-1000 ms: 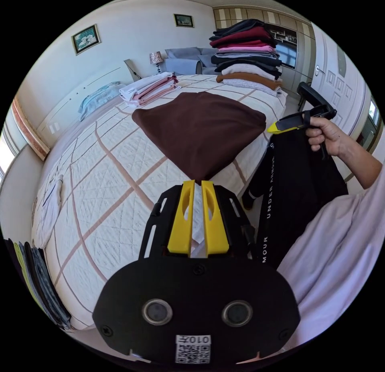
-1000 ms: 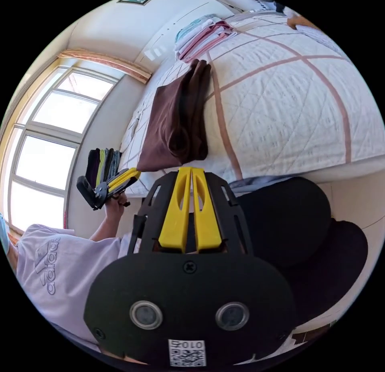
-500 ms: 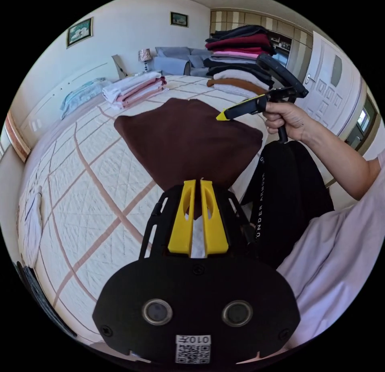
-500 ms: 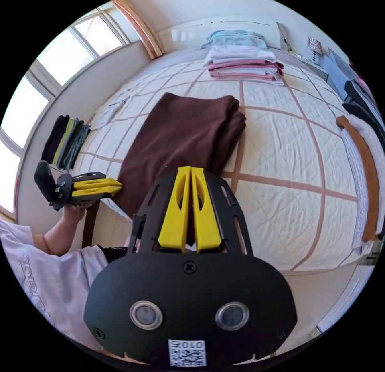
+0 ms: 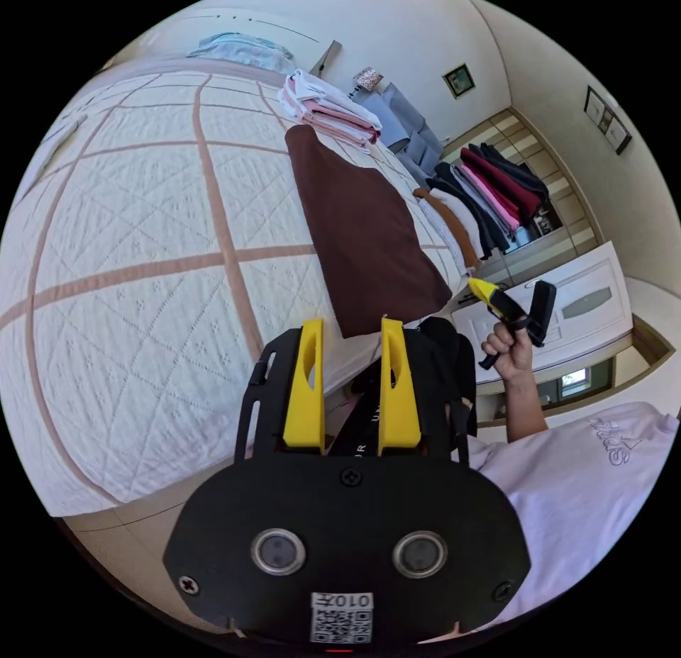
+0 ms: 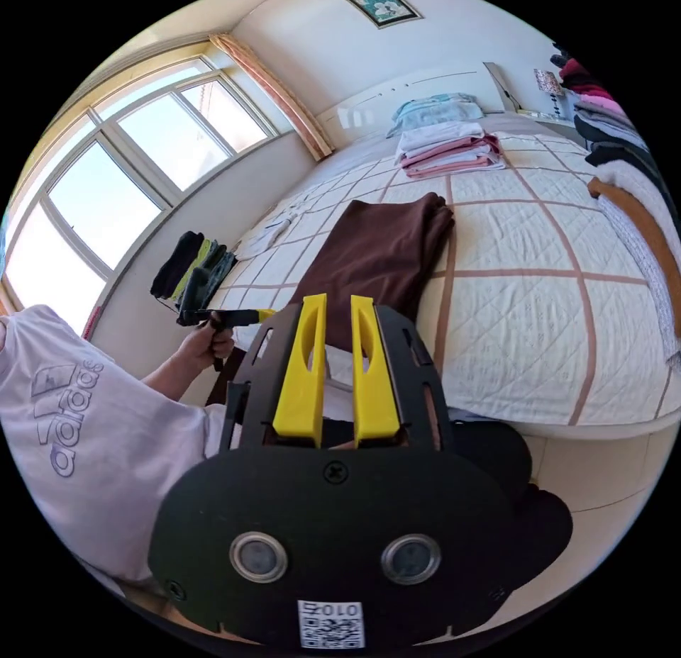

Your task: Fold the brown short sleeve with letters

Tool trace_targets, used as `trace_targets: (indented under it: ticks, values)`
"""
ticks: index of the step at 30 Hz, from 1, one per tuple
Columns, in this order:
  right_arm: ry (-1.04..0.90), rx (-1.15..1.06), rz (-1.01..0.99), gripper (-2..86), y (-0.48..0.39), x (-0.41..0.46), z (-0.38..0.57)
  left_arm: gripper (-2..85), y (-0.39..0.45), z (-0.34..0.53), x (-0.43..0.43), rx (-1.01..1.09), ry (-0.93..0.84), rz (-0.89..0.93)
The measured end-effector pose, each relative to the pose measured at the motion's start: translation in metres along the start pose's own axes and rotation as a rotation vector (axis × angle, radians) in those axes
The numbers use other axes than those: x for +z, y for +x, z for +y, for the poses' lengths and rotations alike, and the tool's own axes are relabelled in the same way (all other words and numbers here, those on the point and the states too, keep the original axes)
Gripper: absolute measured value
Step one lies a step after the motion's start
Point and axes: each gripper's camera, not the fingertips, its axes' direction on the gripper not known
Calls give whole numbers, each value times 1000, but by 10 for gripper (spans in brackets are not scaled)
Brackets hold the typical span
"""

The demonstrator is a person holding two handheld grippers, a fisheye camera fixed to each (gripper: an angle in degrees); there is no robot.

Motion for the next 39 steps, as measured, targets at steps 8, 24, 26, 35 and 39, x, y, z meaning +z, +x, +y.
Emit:
trace_targets:
  ticks: [8, 24, 26, 35, 39]
  values:
    - [-158, 137, -311, 98, 34, 47, 24, 68, -52, -27, -6, -175, 29, 329]
    - [174, 682, -698, 127, 127, 114, 7, 52, -40, -76, -57, -98, 107, 481]
    - [163, 663, -588, 62, 130, 104, -4, 60, -40, -76, -60, -87, 98, 459]
    - [-61, 517, -408, 40, 153, 39, -21, 121, -79, -114, -49, -220, 98, 404]
    - [-103, 528, -443, 41, 169, 18, -12, 128, -58, -140, -26, -222, 76, 380]
